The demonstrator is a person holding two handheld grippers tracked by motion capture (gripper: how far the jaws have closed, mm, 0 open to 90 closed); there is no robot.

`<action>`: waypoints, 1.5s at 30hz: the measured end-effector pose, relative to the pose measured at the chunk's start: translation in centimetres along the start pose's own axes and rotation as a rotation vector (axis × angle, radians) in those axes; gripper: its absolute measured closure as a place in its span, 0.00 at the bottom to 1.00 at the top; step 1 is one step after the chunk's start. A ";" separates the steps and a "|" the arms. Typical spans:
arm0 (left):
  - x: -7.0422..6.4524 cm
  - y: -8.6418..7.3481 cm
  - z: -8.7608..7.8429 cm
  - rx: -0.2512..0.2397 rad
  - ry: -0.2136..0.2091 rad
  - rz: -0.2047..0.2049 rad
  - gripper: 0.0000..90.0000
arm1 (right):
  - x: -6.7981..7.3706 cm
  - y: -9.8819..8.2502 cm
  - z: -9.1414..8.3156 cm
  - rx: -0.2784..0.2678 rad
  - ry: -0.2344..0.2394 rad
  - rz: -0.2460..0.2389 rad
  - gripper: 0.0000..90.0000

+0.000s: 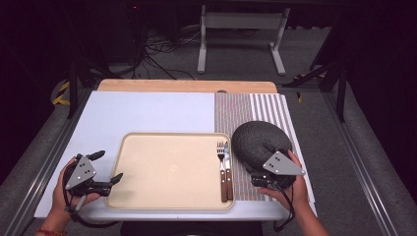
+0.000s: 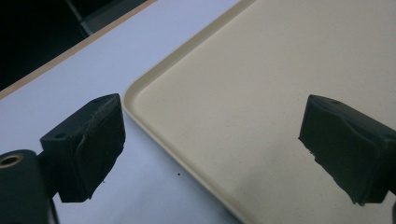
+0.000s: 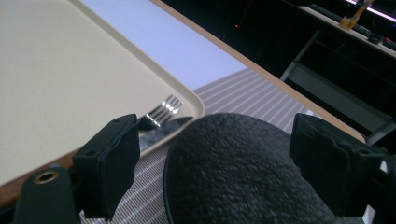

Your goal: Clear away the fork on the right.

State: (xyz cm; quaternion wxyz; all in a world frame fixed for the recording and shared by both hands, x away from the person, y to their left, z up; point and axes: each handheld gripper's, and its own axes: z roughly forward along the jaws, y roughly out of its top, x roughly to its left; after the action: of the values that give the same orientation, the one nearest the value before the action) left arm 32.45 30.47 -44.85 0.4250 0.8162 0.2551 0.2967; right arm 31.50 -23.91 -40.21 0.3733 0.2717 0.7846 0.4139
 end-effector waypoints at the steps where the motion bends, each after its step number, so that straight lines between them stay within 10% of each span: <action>1: 0.0 0.0 0.0 -0.001 -0.001 0.000 0.09 | -0.1 -0.2 -0.2 0.006 -0.005 0.001 0.19; 24: 0.4 -0.2 0.5 -0.001 -0.016 -0.027 0.09 | -3.4 -6.7 -3.7 0.151 -0.084 -0.018 0.20; 45: 0.5 -0.2 0.8 0.001 -0.024 -0.020 0.09 | -4.7 -10.0 -2.7 0.258 -0.145 -0.059 0.22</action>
State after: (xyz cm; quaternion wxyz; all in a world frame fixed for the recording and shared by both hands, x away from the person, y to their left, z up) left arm 33.31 30.46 -45.22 0.4305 0.8173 0.2585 0.2826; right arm 30.86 -33.63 -46.03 0.4031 0.3233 0.8099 0.2775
